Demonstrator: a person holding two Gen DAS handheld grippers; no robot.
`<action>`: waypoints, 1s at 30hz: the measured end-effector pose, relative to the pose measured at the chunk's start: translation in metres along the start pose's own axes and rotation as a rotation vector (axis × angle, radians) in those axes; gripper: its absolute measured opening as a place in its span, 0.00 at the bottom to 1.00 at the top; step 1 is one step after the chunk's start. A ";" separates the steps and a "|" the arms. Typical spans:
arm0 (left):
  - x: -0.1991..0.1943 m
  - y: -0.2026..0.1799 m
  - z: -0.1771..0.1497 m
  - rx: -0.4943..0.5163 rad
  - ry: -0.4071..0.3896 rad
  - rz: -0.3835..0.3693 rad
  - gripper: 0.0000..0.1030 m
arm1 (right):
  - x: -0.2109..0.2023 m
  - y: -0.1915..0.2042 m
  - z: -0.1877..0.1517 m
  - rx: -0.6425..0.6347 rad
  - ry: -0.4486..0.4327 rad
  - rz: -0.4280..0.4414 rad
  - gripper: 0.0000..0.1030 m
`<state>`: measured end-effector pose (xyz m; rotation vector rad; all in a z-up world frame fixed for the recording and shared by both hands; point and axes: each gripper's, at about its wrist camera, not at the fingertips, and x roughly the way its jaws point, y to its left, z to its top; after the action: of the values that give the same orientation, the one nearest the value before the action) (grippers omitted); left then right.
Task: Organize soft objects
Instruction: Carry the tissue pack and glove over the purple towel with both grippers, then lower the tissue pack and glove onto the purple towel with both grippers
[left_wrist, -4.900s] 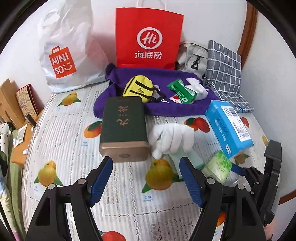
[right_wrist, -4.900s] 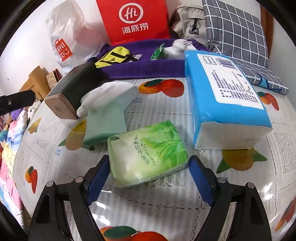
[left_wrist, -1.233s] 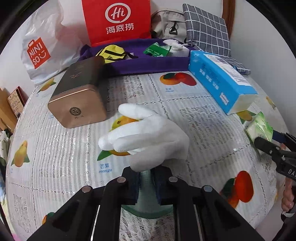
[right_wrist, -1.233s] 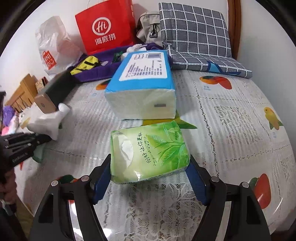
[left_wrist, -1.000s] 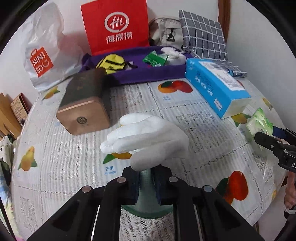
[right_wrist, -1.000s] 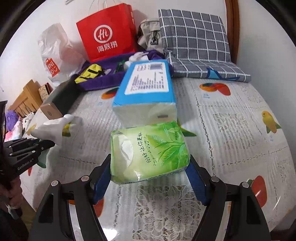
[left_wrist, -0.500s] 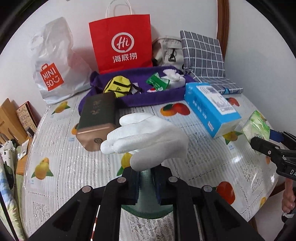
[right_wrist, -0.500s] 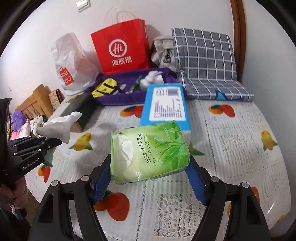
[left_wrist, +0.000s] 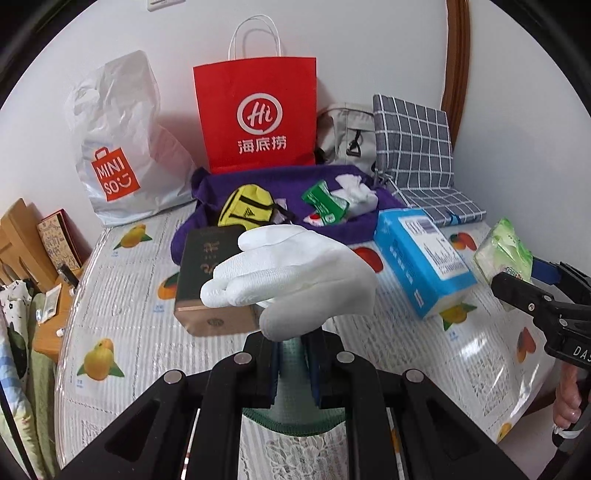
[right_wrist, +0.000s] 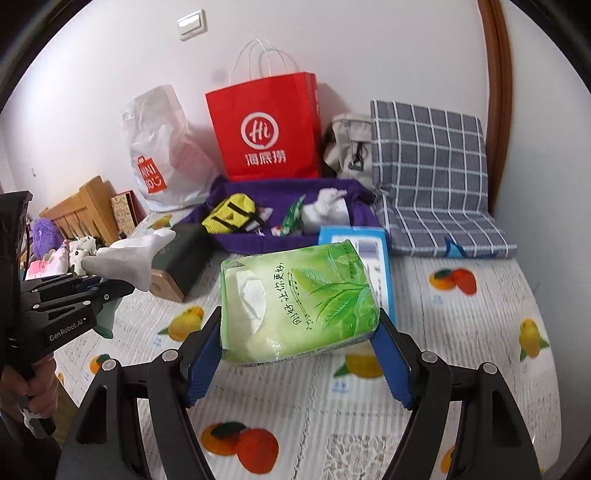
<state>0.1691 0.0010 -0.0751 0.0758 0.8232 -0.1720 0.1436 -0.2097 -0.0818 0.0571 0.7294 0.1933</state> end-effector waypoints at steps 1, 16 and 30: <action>-0.001 0.000 0.002 -0.001 -0.003 0.002 0.12 | 0.001 0.001 0.004 -0.006 -0.004 0.000 0.73; 0.008 0.015 0.050 -0.043 -0.042 0.009 0.12 | 0.021 0.000 0.049 -0.016 -0.036 0.009 0.73; 0.023 0.053 0.088 -0.138 -0.006 -0.004 0.12 | 0.050 0.003 0.089 -0.042 -0.010 0.043 0.73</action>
<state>0.2581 0.0390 -0.0325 -0.0560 0.8274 -0.1185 0.2395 -0.1959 -0.0479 0.0341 0.7140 0.2493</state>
